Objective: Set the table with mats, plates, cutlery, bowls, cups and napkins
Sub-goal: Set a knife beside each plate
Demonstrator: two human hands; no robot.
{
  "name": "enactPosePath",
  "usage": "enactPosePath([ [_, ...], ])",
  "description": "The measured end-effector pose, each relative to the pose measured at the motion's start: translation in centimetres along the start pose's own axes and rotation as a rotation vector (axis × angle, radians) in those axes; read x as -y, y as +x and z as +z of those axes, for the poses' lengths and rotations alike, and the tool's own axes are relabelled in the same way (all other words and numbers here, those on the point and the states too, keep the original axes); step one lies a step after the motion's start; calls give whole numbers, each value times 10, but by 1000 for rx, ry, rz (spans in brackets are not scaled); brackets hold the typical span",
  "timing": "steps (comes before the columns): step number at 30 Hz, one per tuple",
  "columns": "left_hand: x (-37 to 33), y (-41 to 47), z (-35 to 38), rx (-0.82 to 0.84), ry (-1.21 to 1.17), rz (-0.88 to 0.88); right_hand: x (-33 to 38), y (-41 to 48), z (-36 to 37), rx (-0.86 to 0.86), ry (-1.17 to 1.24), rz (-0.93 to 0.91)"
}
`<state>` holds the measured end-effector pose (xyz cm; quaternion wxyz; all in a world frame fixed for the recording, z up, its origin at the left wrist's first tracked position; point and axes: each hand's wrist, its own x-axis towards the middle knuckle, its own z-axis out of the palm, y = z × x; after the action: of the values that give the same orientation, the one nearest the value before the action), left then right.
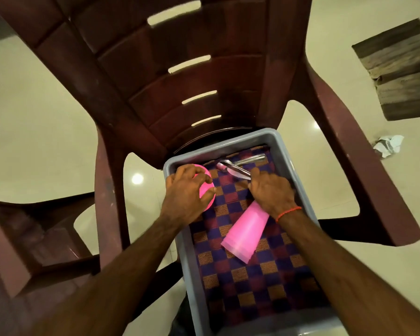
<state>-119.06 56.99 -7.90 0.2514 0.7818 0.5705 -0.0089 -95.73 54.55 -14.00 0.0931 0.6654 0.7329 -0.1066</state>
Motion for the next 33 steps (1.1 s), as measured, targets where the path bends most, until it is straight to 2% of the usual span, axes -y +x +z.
enactPosePath([
  [5,-25,-1,-39,-38,-7,-7,16,-31,-54,96,647,219],
  [8,-42,0,-60,-11,-11,-41,32,-49,-87,103,914,296],
  [10,-55,-1,-77,47,-140,-24,40,-62,-111,97,1024,336],
  [13,-76,-9,-94,131,-482,-37,52,-77,-147,67,1092,334],
  [16,-94,-25,-111,128,-789,-89,61,-92,-181,35,1107,326],
  [21,-120,-52,-157,253,-1173,-125,74,-124,-231,-30,1097,294],
  [25,-134,-74,-192,264,-1406,-108,87,-150,-269,-64,1176,315],
  [28,-133,-87,-213,272,-1463,-49,99,-169,-291,-67,1199,335],
  [33,-140,-98,-242,319,-1327,72,119,-196,-311,-92,1346,430],
])
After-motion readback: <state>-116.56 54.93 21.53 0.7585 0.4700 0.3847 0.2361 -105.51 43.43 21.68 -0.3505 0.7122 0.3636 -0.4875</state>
